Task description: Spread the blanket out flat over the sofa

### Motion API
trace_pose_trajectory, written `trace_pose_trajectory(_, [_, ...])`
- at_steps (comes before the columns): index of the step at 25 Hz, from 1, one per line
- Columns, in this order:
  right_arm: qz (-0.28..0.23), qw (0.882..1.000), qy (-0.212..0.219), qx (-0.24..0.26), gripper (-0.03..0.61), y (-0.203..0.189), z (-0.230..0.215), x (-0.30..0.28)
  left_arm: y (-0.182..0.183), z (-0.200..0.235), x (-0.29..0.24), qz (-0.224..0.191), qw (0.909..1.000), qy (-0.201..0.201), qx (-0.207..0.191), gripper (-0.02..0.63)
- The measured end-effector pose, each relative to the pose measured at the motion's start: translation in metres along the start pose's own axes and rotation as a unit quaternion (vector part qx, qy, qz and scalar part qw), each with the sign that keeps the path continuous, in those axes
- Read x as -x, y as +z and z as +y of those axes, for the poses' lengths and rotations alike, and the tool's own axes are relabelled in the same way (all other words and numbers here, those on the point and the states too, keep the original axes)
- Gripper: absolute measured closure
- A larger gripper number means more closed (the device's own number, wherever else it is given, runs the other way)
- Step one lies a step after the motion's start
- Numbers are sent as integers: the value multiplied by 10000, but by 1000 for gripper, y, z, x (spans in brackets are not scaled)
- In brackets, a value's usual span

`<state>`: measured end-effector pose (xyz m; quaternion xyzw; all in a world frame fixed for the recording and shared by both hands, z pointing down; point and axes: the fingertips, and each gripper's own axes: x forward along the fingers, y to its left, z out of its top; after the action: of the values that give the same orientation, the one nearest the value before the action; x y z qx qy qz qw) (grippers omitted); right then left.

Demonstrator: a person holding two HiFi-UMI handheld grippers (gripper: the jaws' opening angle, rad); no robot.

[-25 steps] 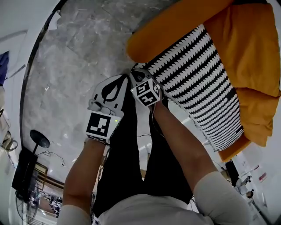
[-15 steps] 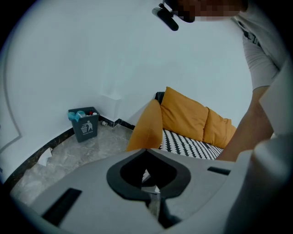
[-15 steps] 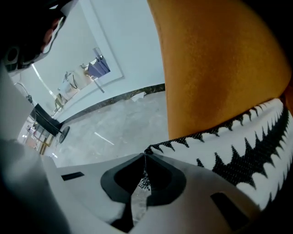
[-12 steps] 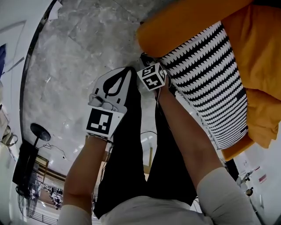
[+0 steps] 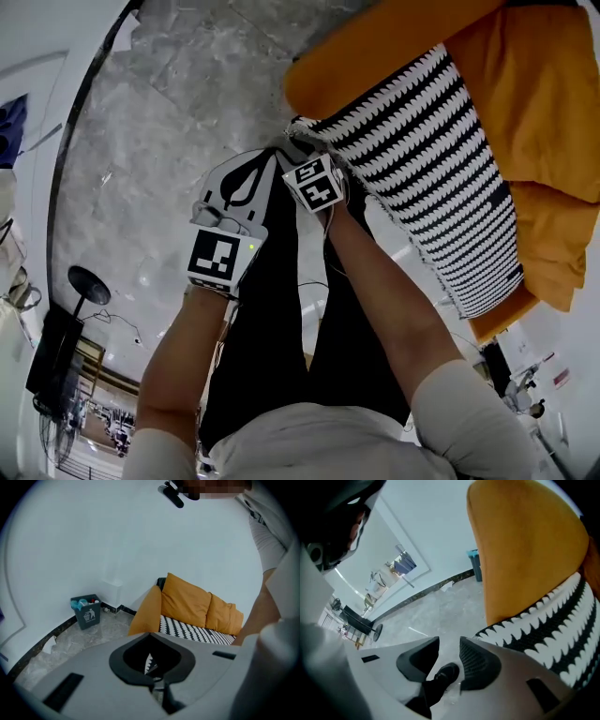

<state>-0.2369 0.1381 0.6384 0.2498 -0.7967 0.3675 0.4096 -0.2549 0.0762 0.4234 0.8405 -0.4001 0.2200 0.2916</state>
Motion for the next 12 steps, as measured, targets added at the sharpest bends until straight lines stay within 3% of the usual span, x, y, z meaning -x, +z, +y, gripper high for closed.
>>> trace_pose_trajectory(5, [-497,9987,-32,55,428,23,16,81,53,-30,23,-329,9992,-18,-234,604])
trace_pose_trajectory(12, [-1490,9874,-349,407,430,102,22,245,160,-78,69,-837,9951,-176,-503,604])
